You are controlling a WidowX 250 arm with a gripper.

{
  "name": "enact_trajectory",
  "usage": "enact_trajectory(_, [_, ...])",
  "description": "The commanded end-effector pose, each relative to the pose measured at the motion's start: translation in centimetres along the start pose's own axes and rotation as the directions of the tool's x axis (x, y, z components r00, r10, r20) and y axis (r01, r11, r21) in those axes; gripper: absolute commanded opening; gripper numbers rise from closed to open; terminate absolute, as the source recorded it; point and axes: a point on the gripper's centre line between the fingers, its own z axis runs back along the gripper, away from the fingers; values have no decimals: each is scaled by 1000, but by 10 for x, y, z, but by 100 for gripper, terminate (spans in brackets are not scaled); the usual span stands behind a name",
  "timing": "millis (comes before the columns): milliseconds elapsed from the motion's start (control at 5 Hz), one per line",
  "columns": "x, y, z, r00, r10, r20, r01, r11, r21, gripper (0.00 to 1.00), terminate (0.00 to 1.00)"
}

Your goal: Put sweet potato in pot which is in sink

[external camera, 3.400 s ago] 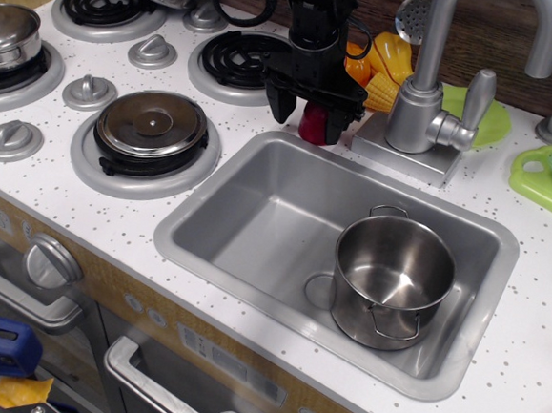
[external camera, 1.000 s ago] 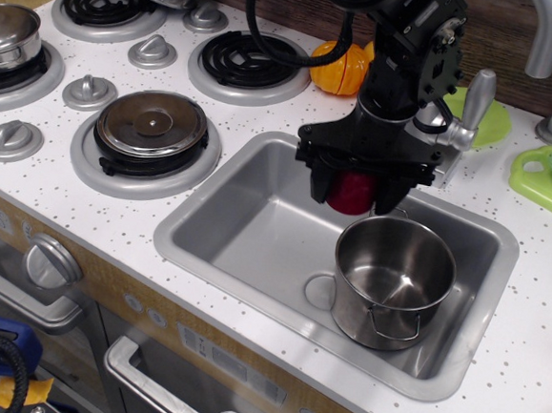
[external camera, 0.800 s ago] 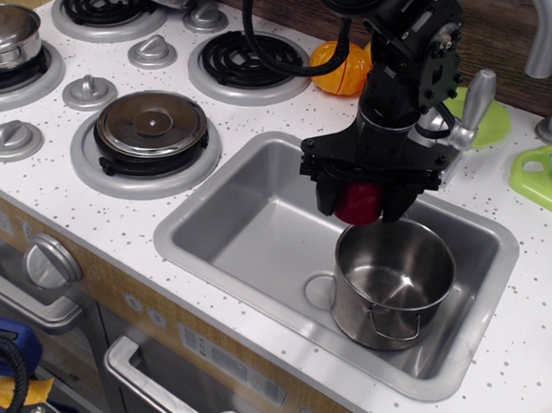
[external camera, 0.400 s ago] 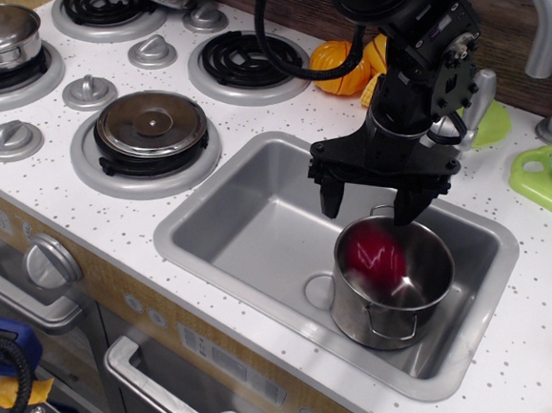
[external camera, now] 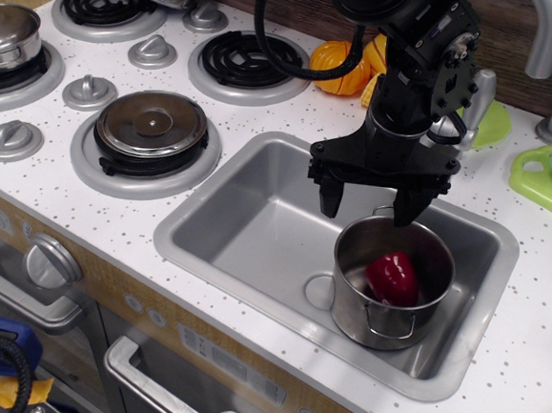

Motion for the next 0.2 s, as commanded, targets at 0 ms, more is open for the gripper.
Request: enact_trajectory(0, [9, -5, 18, 999, 9, 46, -7, 999, -41, 100, 100])
